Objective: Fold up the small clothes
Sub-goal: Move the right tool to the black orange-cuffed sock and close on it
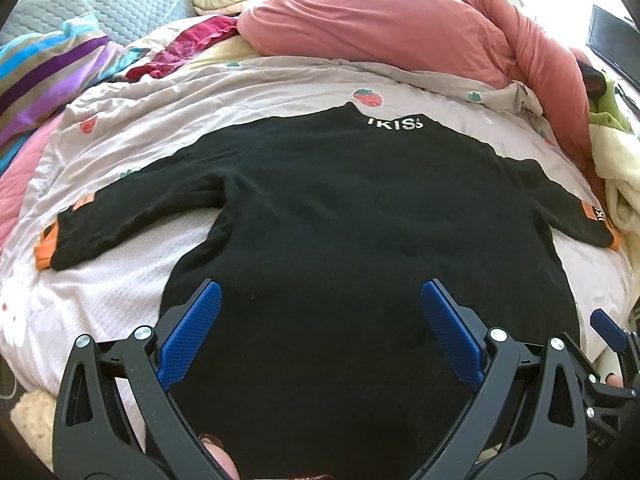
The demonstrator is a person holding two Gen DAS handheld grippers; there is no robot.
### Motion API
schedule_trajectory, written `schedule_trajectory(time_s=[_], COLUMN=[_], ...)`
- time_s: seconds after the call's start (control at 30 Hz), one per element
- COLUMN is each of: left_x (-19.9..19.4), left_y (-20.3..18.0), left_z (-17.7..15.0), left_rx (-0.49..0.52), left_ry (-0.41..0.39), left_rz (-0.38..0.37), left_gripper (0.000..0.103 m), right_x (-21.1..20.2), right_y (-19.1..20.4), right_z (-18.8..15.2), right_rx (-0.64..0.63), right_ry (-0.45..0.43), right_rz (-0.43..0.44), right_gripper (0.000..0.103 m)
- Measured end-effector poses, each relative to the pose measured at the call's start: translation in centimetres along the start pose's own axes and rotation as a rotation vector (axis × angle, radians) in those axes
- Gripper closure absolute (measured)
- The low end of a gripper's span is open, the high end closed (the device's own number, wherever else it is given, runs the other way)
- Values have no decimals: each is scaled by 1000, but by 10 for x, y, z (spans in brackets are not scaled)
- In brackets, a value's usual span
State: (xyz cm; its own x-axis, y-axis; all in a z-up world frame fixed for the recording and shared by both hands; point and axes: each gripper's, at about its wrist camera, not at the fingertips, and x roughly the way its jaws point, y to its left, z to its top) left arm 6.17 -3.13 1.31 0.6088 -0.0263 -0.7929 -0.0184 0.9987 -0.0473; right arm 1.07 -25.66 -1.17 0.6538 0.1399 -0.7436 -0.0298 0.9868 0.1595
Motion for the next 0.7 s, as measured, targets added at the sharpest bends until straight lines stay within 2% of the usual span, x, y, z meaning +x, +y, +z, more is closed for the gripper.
schedule_trajectory(time_s=[0.33, 0.7], left_x=[27, 59], left_y=[-24, -33], left_z=[25, 49], left_rx=[42, 52], left_ry=[31, 73], left_rz=[-45, -59], left_gripper=[9, 9], right_x=[24, 44], right_y=[-42, -102], right_z=[18, 37], right_rx=[92, 209], right_ry=[32, 35], right_rz=[-38, -121], right_gripper=[4, 4])
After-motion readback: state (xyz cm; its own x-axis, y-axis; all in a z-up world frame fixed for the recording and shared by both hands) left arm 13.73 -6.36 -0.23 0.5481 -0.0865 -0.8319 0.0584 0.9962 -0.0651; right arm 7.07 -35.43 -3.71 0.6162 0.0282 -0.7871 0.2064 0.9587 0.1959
